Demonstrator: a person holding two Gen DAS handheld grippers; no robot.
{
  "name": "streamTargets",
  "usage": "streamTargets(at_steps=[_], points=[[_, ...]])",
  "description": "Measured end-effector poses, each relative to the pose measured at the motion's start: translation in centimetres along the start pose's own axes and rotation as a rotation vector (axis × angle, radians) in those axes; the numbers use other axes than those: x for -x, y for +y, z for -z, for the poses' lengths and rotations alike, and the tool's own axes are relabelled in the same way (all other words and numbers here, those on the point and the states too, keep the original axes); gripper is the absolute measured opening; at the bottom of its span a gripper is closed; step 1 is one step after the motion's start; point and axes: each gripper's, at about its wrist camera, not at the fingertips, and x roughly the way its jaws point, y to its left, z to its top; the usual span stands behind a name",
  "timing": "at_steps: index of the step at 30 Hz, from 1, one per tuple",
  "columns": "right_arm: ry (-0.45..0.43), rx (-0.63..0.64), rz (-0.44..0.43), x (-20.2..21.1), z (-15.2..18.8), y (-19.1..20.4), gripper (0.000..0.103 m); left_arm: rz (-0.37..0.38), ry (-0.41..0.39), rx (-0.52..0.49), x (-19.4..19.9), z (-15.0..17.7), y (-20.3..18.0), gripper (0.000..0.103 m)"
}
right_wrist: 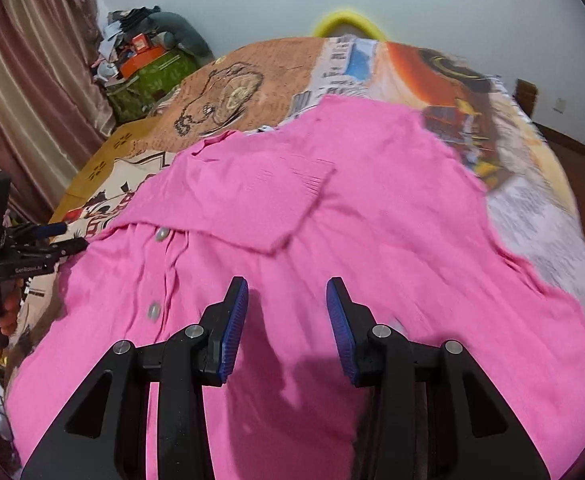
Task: Fold small clothes
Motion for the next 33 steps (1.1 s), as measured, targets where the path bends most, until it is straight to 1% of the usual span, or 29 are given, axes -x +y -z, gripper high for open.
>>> streamTargets(at_steps=[2, 4, 7, 12, 17, 20, 24, 26, 28, 29, 31, 32, 33], points=[[-0.032, -0.015, 0.022, 2.4, 0.5, -0.8, 0.038, 0.002, -0.024, 0.001, 1.5, -0.1, -0.4, 0.076], [-0.067, -0.036, 0.047, 4.5, 1.1, -1.5, 0.044, -0.001, -0.058, -0.005, 3.1, -0.2, -1.1, 0.081], [-0.110, -0.066, 0.103, 7.8, 2.3, -3.5, 0.048, 0.009, -0.090, -0.011, 4.8, -0.3, -2.4, 0.082], [-0.095, -0.109, 0.217, 10.4, 4.5, -7.4, 0.049, 0.042, -0.080, -0.014, 5.3, -0.3, -5.3, 0.082], [-0.071, -0.222, 0.264, 11.4, 7.5, -11.8, 0.049, 0.085, -0.045, 0.015, 4.4, -0.2, -7.4, 0.082], [-0.050, -0.273, 0.275, 11.4, 8.8, -13.7, 0.049, 0.098, -0.025, 0.026, 3.7, -0.1, -8.5, 0.082], [-0.022, -0.330, 0.266, 10.4, 9.7, -15.5, 0.049, 0.084, -0.020, 0.007, 3.2, 0.2, -9.9, 0.082], [-0.037, -0.351, 0.239, 10.2, 10.0, -16.0, 0.049, 0.071, -0.021, -0.013, 3.0, 0.4, -10.3, 0.082], [-0.060, -0.358, 0.229, 10.4, 10.2, -16.0, 0.049, 0.055, -0.022, -0.037, 2.9, 0.5, -10.8, 0.082], [-0.065, -0.360, 0.224, 10.3, 10.1, -16.0, 0.048, 0.050, -0.022, -0.046, 2.8, 0.5, -10.9, 0.082], [-0.070, -0.355, 0.214, 10.3, 10.2, -15.8, 0.038, 0.044, -0.025, -0.059, 2.7, 0.7, -11.1, 0.082], [-0.076, -0.348, 0.215, 10.5, 10.4, -15.7, 0.034, 0.046, -0.028, -0.061, 2.7, 0.7, -11.2, 0.082], [-0.083, -0.339, 0.216, 10.6, 10.4, -15.5, 0.023, 0.049, -0.029, -0.061, 2.7, 0.8, -11.2, 0.082]])
